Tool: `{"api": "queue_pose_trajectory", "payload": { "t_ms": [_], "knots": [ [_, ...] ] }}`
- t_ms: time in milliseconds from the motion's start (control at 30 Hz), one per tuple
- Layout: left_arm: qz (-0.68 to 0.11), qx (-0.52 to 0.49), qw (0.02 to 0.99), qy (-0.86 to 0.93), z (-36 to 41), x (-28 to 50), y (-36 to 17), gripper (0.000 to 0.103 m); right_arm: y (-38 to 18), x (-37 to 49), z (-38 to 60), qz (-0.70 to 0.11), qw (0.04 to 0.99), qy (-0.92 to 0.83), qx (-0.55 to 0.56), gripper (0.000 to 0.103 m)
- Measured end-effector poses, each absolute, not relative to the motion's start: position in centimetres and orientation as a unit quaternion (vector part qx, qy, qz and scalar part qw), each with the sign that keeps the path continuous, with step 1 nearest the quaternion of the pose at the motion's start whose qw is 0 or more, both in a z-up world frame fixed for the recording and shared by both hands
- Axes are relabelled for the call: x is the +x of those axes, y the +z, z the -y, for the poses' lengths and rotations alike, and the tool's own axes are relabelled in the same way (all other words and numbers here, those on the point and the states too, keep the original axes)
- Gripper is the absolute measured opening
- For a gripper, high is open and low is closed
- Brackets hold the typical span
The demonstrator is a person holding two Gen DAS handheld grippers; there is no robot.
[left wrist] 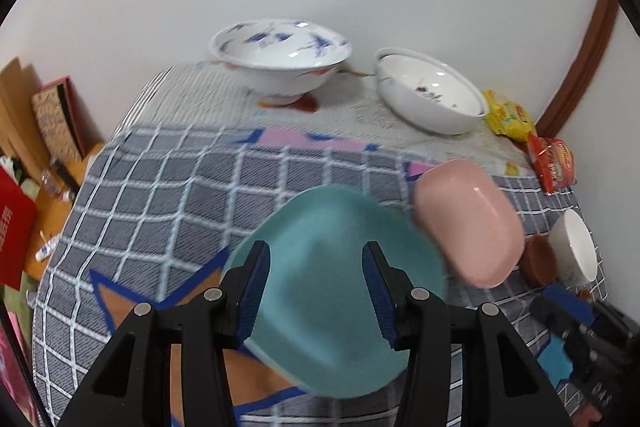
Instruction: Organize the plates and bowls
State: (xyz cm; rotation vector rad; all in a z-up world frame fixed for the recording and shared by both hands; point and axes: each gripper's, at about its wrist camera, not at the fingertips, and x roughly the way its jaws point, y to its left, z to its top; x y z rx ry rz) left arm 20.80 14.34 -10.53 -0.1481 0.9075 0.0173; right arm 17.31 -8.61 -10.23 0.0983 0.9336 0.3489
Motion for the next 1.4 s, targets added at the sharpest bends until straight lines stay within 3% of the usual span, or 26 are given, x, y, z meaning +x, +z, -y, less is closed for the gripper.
{"api": "queue_pose_trajectory", "payload": {
  "t_ms": [400, 1400],
  "knots": [
    [-0.445, -0.037, 0.895, -0.005, -7.4, 24.5, -9.2, 0.046, -7.7, 20.6, 15.7, -0.398, 0.911, 0.104, 0.031, 0.038],
    [-0.513, -0.013, 0.858, 0.013, -4.0, 31.9, -15.6, 0.046, -16.4, 30.3, 15.1, -0.481, 0.866, 0.137, 0.023, 0.038]
  ]
}}
